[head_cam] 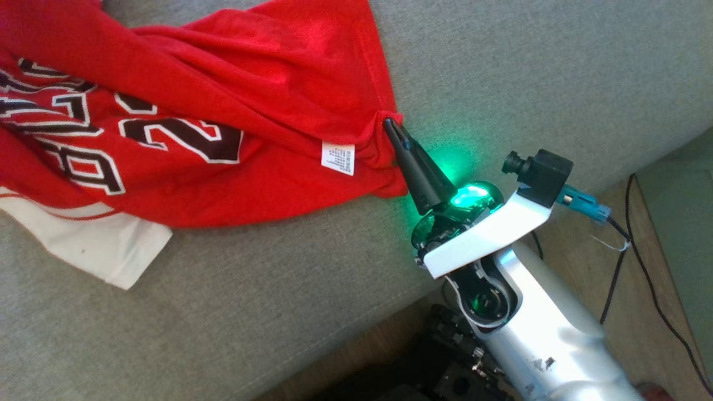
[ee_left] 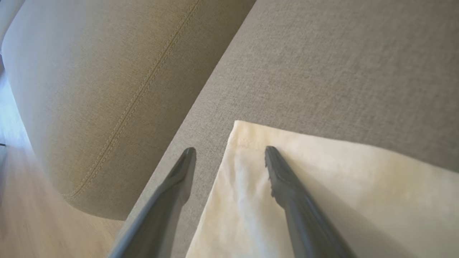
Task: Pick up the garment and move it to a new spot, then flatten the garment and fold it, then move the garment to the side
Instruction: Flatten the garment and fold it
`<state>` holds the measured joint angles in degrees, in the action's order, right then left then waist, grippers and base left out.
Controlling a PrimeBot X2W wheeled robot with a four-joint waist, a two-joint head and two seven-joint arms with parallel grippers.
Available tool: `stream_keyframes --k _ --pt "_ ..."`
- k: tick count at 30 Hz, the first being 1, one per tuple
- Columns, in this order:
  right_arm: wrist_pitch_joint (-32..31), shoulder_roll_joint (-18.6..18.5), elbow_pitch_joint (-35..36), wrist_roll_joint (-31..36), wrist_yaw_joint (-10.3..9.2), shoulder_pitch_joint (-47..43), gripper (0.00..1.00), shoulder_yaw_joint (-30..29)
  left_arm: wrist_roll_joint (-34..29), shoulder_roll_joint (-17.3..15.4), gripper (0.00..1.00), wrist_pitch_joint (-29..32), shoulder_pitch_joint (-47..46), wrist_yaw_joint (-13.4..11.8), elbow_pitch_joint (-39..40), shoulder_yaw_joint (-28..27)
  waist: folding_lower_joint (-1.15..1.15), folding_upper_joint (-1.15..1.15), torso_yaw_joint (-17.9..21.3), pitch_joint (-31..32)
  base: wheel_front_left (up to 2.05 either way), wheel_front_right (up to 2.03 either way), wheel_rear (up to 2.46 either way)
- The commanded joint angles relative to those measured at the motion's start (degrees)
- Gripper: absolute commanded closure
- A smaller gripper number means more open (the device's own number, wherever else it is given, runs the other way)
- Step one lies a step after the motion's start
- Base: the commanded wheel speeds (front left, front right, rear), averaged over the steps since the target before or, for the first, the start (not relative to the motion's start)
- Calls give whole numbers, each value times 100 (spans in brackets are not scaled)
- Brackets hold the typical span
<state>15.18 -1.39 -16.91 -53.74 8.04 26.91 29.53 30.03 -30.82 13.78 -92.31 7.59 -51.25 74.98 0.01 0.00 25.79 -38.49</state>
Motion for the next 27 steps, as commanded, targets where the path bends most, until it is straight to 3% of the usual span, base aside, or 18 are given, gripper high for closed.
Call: stream_keyframes --k 1,11,12,13,15,16,17,27 --pt "-18 -149 -223 -102 -55 -264 100 -35 81 -162 0 127 -177 -10 175 -164 -1 0 49 -4 0 0 0" --pt "-18 -149 -124 -166 -55 -320 100 32 220 -464 2 816 67 -10 642 -163 -1 0 213 -16 0 0 0" --pt "-18 -149 -108 -169 -55 -321 100 43 234 -499 17 857 74 -10 690 -163 -1 0 230 -23 0 0 0" --pt "-18 -149 -93 -173 -55 -322 100 55 223 -531 42 896 91 -10 747 -163 -1 0 247 -30 0 0 0" --pt "-18 -149 -65 -180 -55 -321 100 77 227 -591 83 966 126 -10 845 -163 -1 0 278 -44 0 0 0" --pt "-18 -149 -49 -180 -55 -321 100 90 190 -624 96 1008 151 -10 913 -163 -1 0 293 -51 0 0 0" --pt "-18 -149 -32 -179 -55 -324 100 102 182 -658 100 1054 173 -10 974 -163 -1 0 306 -57 0 0 0" --pt "-18 -149 74 -208 -55 -353 100 122 -101 -915 100 1032 117 -10 1483 -163 -1 0 311 -123 0 0 0"
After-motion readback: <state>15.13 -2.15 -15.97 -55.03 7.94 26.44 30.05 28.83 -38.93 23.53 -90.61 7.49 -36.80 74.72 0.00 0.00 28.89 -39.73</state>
